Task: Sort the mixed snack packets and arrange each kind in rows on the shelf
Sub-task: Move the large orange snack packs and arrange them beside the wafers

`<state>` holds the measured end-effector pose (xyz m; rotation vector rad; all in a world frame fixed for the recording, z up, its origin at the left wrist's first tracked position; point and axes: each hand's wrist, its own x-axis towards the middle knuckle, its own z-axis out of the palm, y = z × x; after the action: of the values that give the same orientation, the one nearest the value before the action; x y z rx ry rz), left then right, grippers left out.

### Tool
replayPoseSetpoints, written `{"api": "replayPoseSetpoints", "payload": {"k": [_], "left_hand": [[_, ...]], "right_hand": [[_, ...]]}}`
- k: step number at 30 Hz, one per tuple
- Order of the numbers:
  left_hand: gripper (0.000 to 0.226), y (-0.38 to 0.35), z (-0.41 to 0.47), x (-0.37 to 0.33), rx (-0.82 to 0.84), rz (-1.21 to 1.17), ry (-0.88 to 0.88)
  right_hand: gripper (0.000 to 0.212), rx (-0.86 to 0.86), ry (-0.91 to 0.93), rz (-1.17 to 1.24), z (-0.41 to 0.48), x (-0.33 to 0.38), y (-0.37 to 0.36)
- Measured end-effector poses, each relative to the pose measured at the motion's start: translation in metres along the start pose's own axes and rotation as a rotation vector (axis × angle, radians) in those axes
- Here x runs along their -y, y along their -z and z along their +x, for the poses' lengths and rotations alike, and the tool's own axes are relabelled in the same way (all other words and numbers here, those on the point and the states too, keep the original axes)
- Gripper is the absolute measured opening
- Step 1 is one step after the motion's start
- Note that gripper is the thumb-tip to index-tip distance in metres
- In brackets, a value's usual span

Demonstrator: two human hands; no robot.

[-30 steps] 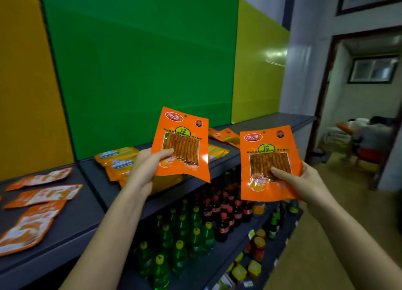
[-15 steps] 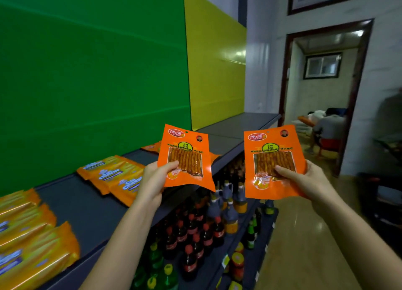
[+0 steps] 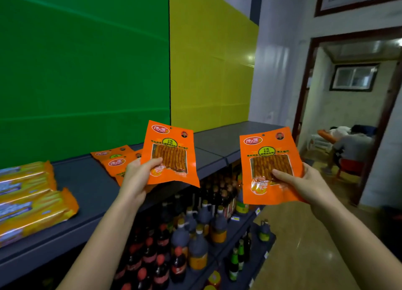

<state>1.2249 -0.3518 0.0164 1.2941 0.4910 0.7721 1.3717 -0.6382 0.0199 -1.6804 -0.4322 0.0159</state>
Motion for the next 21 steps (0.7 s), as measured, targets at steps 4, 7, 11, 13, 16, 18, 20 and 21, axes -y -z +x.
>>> {"api": "replayPoseSetpoints", "payload": {"k": [4, 7, 11, 13, 16, 18, 20, 21], "left_hand": [[0.01, -0.031, 0.022, 0.007, -0.071, 0.002, -0.002], [0.01, -0.049, 0.044, 0.016, -0.126, 0.014, -0.005], [0.003, -0.066, 0.073, 0.024, -0.147, 0.019, 0.014], [0.011, -0.072, 0.091, 0.028, -0.162, -0.001, 0.01], [0.016, -0.08, 0.119, 0.033, -0.199, -0.011, -0.012], [0.015, -0.086, 0.135, 0.037, -0.229, -0.023, -0.016], [0.018, -0.09, 0.151, 0.04, -0.251, -0.031, -0.017], [0.02, -0.093, 0.159, 0.041, -0.261, -0.03, -0.01]], "right_hand": [[0.036, 0.064, -0.004, 0.019, 0.053, -0.011, 0.01], [0.039, 0.118, -0.017, 0.043, 0.088, -0.02, 0.007], [0.04, 0.16, -0.022, 0.069, 0.131, -0.033, -0.006], [0.039, 0.187, -0.015, 0.089, 0.152, -0.039, -0.017], [0.028, 0.213, -0.003, 0.137, 0.184, -0.042, -0.037], [0.02, 0.243, 0.012, 0.159, 0.203, -0.044, -0.051], [0.022, 0.28, 0.026, 0.178, 0.223, -0.046, -0.067], [0.023, 0.297, 0.032, 0.188, 0.232, -0.046, -0.075]]}}
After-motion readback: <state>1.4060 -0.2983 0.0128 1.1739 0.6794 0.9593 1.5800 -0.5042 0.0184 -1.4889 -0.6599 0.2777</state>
